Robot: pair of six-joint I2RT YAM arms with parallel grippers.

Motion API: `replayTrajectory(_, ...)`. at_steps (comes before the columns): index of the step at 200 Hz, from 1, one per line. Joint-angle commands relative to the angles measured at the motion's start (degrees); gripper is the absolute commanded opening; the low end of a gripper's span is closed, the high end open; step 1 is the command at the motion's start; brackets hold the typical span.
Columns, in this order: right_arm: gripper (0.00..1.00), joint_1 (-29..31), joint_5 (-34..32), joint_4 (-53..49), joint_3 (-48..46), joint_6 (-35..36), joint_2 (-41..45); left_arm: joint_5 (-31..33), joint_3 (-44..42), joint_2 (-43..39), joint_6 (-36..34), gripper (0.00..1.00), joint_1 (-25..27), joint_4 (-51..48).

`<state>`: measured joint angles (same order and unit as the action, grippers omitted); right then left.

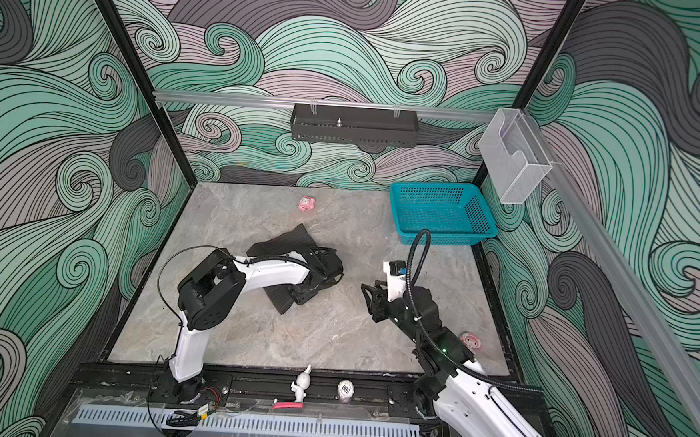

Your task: Fold and stack the long sleeve shirts

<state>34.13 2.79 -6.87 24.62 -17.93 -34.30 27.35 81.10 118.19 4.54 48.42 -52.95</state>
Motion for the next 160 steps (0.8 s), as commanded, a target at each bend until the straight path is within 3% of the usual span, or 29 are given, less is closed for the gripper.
replayTrajectory(1, 0.47, -0.34, -0.39, 0.35, -0.02, 0.71, 0.31, -8.49, -2.29, 6.68, -1.32, 0.44, -2.53, -2.07)
replayTrajectory(5, 0.47, -0.44, -0.25, 0.29, -0.06, 0.71, 0.37, -8.86, -2.11, 6.97, -1.49, 0.42, -2.63, -2.21)
replayTrajectory(16, 0.47, -0.38, -0.07, 0.57, -0.04, 0.54, 0.25, -9.63, -1.47, 7.64, -1.78, 0.22, -2.85, -2.25)
replayTrajectory(33, 0.47, -0.39, 0.15, 0.76, 0.07, 0.53, -0.04, -10.22, -0.89, 8.45, -2.07, 0.0, -2.98, -1.73)
replayTrajectory(68, 0.47, -0.58, -0.19, -0.06, 0.54, 1.12, 0.09, -12.31, -0.2, 5.84, -3.22, 0.0, -2.6, -1.03)
replayTrajectory(89, 0.47, -0.73, -0.71, -1.37, 1.4, 1.63, 0.25, -19.26, 0.34, -0.12, -4.34, 0.0, -1.96, -0.67)
replayTrajectory(112, 0.47, -1.46, -2.07, -3.63, 2.48, 1.61, 0.4, -30.6, 2.53, -6.43, -4.97, 0.0, -1.67, -1.53)
replayTrajectory(160, 0.47, -3.51, -4.53, -4.79, 3.39, 1.49, 3.91, -63.23, 6.23, -12.16, -4.71, 0.0, -1.75, 3.04)
